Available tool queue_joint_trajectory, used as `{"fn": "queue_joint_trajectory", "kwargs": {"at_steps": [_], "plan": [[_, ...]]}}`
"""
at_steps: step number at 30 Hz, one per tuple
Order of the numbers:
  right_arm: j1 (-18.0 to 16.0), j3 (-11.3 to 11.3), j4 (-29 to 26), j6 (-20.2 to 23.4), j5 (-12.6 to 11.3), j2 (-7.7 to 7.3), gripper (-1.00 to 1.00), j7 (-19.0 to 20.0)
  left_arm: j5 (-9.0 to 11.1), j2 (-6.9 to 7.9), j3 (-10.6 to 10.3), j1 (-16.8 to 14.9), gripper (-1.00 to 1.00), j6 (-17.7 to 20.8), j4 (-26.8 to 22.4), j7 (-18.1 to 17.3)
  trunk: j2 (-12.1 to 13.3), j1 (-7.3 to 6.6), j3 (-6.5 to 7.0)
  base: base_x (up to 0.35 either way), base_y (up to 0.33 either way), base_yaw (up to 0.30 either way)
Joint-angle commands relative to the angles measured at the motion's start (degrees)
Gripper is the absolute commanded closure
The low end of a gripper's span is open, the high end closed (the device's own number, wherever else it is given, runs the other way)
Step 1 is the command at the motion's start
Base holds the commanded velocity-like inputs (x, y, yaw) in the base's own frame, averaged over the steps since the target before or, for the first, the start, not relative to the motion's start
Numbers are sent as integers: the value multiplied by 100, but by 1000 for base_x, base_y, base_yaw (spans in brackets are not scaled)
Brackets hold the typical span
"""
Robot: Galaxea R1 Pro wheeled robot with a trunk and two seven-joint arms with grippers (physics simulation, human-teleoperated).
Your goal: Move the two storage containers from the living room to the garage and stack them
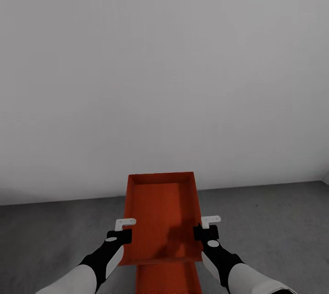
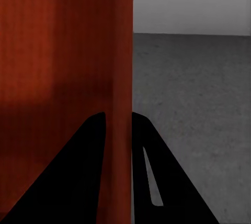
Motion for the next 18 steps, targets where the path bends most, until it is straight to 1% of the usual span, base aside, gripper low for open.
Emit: {"fn": "queue_joint_trajectory", "kwargs": {"at_steps": [1,18], "plan": [[-6,-245,15,-44,-509,-6,100,-134,-65,237,278,-3,100,-367,-31,232,-6,0,-16,0,0,0],[-6,-245,16,-44,-509,1,100,-132,-65,229,278,-3,100,-367,-31,232,-6,0,-173,0,0,0]]}}
